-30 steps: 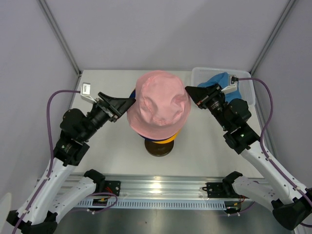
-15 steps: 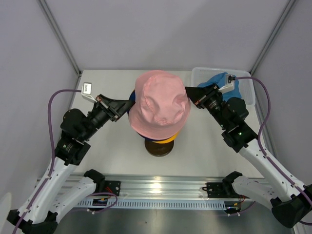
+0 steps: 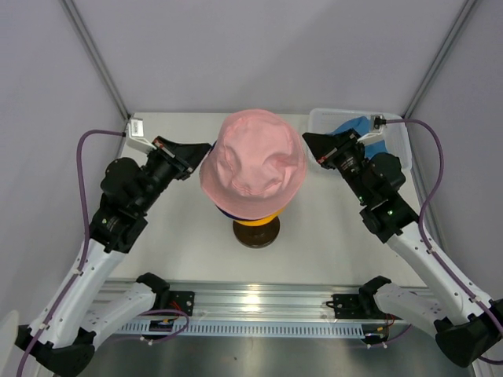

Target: Stack the hats

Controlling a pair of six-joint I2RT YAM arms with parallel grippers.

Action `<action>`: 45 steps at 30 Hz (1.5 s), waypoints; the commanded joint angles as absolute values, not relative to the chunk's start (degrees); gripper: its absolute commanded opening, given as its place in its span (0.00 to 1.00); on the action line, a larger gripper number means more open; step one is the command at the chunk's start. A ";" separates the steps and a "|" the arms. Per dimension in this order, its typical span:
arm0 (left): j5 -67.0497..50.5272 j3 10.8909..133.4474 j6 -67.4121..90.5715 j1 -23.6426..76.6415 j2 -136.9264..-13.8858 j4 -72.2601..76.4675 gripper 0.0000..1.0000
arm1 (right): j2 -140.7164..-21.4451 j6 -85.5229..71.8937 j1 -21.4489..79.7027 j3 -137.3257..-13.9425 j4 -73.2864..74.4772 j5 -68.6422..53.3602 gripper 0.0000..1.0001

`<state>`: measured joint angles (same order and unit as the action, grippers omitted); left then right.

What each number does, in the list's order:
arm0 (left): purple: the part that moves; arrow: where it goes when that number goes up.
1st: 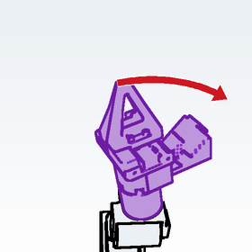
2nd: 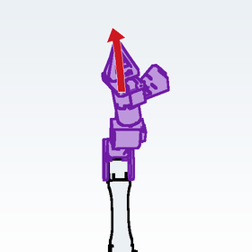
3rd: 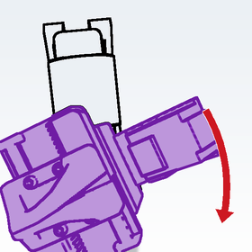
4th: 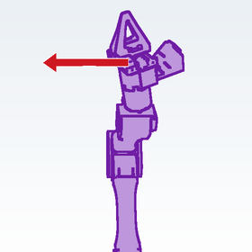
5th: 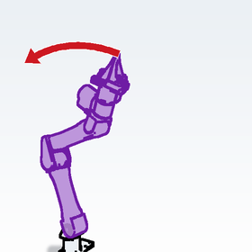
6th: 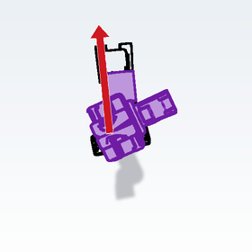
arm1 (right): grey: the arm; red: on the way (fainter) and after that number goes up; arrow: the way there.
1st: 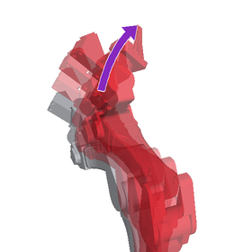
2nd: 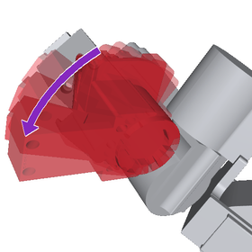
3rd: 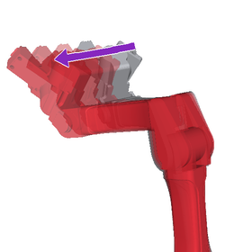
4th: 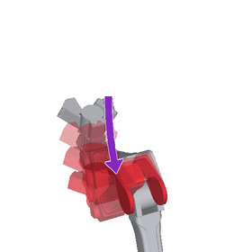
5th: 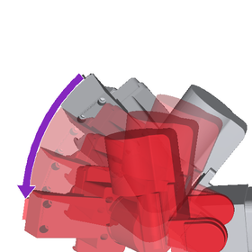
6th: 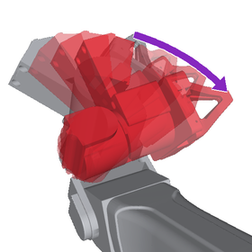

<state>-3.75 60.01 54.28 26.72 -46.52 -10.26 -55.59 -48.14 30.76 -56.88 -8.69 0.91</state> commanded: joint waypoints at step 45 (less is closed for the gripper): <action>-12.57 56.95 50.27 26.63 -35.25 -14.06 0.73 | -51.24 -48.52 20.30 -58.18 -0.36 -34.03 0.68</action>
<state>-10.33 57.41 48.69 26.72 -35.83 -17.26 -51.11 -49.43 18.90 -57.95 -2.33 -35.16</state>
